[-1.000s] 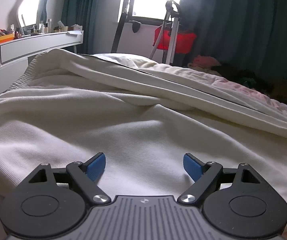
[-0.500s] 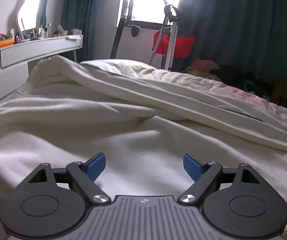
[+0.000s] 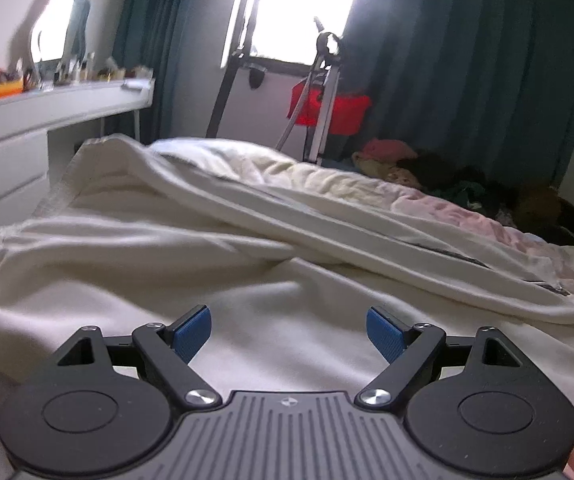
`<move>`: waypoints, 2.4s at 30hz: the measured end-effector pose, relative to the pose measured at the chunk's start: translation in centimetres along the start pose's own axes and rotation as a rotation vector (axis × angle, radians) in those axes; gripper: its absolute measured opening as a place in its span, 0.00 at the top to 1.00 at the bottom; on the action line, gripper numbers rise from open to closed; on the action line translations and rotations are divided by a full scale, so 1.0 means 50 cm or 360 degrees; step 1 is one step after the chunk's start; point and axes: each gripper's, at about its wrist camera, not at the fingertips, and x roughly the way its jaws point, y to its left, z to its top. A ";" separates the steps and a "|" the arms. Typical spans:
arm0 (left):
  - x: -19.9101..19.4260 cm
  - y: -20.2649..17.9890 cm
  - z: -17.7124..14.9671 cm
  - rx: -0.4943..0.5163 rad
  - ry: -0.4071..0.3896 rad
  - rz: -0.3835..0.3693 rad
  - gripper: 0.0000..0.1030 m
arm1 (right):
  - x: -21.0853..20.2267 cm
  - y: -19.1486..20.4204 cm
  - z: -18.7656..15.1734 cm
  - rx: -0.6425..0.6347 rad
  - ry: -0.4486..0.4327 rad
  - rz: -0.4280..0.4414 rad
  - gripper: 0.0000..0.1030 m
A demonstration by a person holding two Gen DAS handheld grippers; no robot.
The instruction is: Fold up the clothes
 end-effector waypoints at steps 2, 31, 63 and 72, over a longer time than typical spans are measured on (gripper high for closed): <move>-0.008 0.017 0.001 -0.0057 0.0045 -0.0022 0.16 | -0.029 0.004 -0.016 0.0061 0.0065 0.0009 0.24; 0.412 0.253 0.251 -0.0927 0.0218 -0.0044 0.63 | 0.365 -0.243 0.050 0.1097 -0.0143 0.0195 0.52; 0.639 0.264 0.394 -0.0781 0.0123 0.0017 0.90 | 0.695 0.022 0.307 0.0242 -0.0274 -0.0298 0.92; 0.540 0.089 0.370 -0.0002 0.0059 -0.0112 0.44 | 0.553 -0.009 0.246 0.0295 -0.0452 -0.0011 0.27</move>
